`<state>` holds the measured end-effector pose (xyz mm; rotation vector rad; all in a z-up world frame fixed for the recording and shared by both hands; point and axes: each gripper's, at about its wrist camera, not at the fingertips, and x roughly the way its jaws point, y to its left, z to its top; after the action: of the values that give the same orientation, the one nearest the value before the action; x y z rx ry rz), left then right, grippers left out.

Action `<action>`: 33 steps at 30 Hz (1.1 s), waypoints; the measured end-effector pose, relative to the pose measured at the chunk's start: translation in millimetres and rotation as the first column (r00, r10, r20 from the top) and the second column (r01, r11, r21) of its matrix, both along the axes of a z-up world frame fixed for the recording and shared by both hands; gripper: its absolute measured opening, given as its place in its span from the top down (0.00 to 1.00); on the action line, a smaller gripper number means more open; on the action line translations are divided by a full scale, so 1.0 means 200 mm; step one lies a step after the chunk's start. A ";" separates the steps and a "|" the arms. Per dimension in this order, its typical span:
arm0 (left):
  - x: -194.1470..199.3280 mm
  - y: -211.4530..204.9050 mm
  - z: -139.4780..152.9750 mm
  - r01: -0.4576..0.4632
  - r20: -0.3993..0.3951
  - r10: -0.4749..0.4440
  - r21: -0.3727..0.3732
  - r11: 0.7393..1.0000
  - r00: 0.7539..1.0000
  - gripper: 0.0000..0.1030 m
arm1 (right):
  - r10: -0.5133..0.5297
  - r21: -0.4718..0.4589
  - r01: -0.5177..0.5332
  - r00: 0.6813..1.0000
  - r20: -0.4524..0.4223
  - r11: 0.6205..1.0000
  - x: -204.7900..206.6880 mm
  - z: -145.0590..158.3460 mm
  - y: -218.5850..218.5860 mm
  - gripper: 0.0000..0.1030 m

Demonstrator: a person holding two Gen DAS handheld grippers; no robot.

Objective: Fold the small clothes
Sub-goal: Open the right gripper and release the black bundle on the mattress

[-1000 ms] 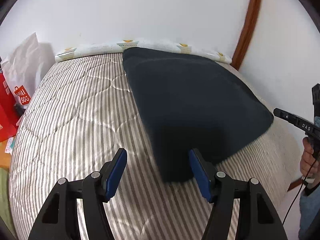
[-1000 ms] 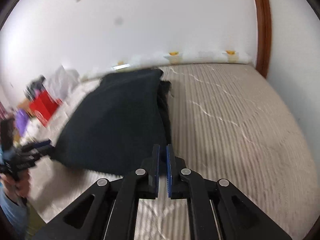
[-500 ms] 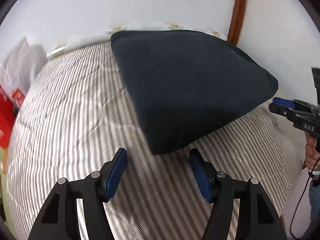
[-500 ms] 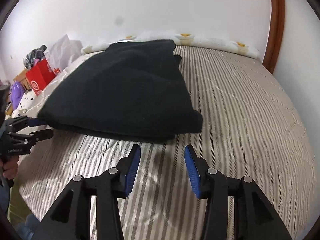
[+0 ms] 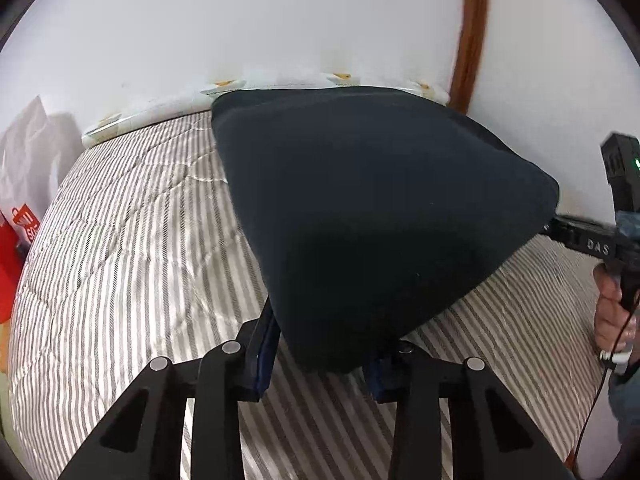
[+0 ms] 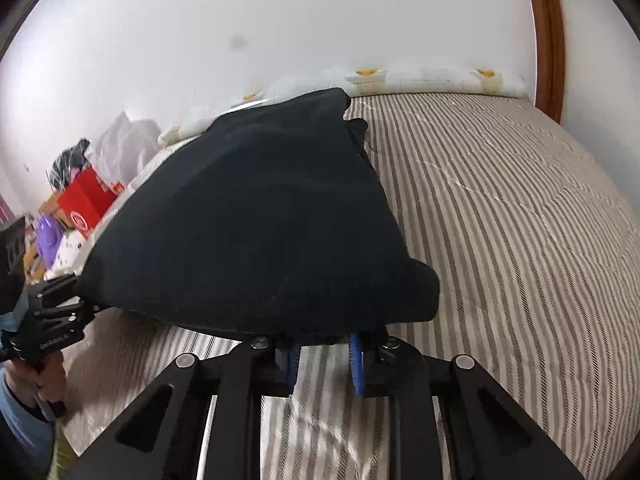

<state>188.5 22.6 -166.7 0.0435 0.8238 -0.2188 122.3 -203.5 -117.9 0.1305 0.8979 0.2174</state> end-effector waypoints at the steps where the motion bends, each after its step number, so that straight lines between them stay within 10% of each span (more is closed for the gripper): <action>1: 0.02 0.01 0.00 -0.008 -0.005 0.007 -0.008 1.000 1.000 0.68 | -0.003 0.005 0.003 1.000 0.002 1.000 0.02 0.00 0.00 0.81; 21: -0.02 0.15 0.05 -0.059 -0.112 0.043 -0.150 0.987 0.993 0.68 | 0.088 -0.092 -0.082 0.994 0.065 0.992 -0.08 0.23 0.07 0.89; 33: 0.12 0.10 0.17 -0.075 -0.036 0.071 -0.123 0.990 0.997 0.63 | -0.095 -0.117 0.100 0.995 0.044 0.988 0.16 0.13 0.09 0.89</action>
<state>212.7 41.8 -133.6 -0.1070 0.8402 -0.2015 154.8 -185.0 -91.5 0.0591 0.8618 0.0749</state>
